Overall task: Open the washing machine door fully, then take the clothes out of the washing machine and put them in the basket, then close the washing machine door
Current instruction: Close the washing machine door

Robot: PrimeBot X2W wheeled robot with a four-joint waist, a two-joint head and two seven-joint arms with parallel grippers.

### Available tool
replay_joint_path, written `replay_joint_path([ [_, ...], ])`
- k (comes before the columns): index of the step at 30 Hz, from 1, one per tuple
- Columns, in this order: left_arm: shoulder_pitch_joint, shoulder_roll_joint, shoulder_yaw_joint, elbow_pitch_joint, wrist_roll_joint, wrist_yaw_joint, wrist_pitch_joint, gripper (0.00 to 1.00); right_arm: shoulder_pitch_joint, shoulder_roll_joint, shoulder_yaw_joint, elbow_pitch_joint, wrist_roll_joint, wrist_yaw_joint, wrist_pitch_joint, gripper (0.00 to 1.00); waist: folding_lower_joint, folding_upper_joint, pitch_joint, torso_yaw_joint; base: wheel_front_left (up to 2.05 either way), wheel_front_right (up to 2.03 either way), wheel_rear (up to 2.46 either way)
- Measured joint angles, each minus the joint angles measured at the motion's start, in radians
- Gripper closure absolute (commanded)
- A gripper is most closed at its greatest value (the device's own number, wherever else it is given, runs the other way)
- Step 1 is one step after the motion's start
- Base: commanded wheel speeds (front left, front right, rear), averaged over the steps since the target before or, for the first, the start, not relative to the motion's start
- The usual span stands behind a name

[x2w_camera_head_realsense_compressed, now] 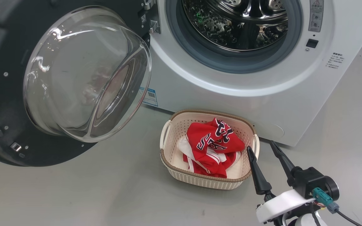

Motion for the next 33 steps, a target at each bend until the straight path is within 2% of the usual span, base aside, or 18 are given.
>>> replay_joint_path([
  [4, -0.035, 0.043, 0.005, 0.074, -0.031, 0.027, 0.048, 1.0, -0.01, -0.002, 0.006, 0.0, 0.0, 0.002, 0.004, 0.0, 0.0, 0.0001, 0.005, -0.007, 0.0, 0.0, 0.0],
  [9, -0.042, 0.1, -0.021, 0.14, -0.037, 0.036, 0.125, 1.0, -0.015, -0.002, 0.016, -0.001, 0.0, 0.003, 0.011, 0.0, 0.0, 0.0, 0.011, -0.026, 0.0, 0.0, 0.0],
  [19, -0.088, 0.136, -0.118, 0.223, -0.046, 0.036, 0.241, 1.0, -0.029, -0.002, 0.023, -0.001, 0.0, 0.011, 0.014, 0.0, 0.0, 0.0001, 0.015, -0.068, 0.0, 0.0, 0.0],
  [28, -0.129, 0.139, -0.178, 0.268, -0.048, 0.033, 0.305, 1.0, -0.029, -0.002, 0.019, 0.0, 0.0, 0.01, 0.014, 0.0, 0.0, 0.0001, 0.013, -0.092, 0.0, 0.0, 0.0],
  [33, -0.144, 0.145, -0.195, 0.304, -0.048, 0.016, 0.339, 1.0, -0.029, -0.002, 0.019, 0.0, 0.0, 0.01, 0.014, 0.0, 0.0, 0.0001, 0.016, -0.095, 0.0, 0.0, 0.0],
])
